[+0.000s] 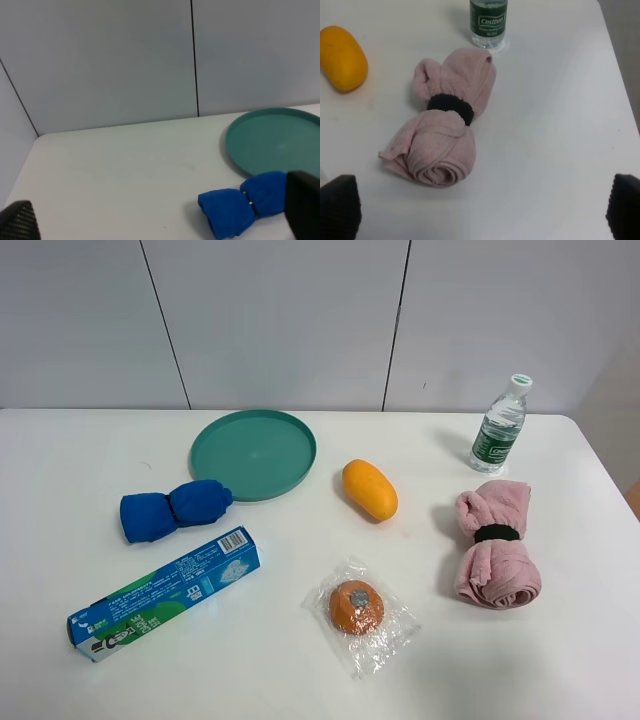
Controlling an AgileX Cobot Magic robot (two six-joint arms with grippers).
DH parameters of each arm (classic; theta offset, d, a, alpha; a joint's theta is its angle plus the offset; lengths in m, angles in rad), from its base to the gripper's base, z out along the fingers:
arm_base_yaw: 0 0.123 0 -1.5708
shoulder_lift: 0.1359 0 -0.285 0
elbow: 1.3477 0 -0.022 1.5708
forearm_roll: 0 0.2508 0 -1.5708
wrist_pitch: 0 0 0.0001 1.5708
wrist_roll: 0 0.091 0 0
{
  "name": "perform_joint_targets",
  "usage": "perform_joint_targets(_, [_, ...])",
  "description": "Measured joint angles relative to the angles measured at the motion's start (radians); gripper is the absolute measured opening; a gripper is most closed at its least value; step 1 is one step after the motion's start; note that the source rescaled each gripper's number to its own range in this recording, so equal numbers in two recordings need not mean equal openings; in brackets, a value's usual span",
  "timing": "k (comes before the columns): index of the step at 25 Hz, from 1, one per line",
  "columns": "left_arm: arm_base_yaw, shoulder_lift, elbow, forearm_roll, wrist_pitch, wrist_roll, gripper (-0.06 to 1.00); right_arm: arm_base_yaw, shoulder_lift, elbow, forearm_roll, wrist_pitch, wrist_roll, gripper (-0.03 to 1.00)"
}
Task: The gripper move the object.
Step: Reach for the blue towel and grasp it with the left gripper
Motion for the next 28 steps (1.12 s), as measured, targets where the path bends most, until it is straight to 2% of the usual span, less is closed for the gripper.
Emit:
perform_joint_targets(7, [0.000,0.176,0.000,-0.039,-0.081,0.001,1.00,0.000,0.000,0.000,0.000,0.000,0.000,1.00])
perform_joint_targets(11, [-0.013,0.299,0.000,-0.069,-0.115,0.048,1.00,0.000,0.000,0.000,0.000,0.000,0.000,1.00])
perform_joint_targets(18, [-0.109,0.541,-0.020,-0.081,-0.147,0.202,1.00,0.000,0.000,0.000,0.000,0.000,0.000,1.00])
perform_joint_targets(28, [-0.266,0.941,-0.210,-0.083,-0.155,0.402,1.00,0.000,0.000,0.000,0.000,0.000,0.000,1.00])
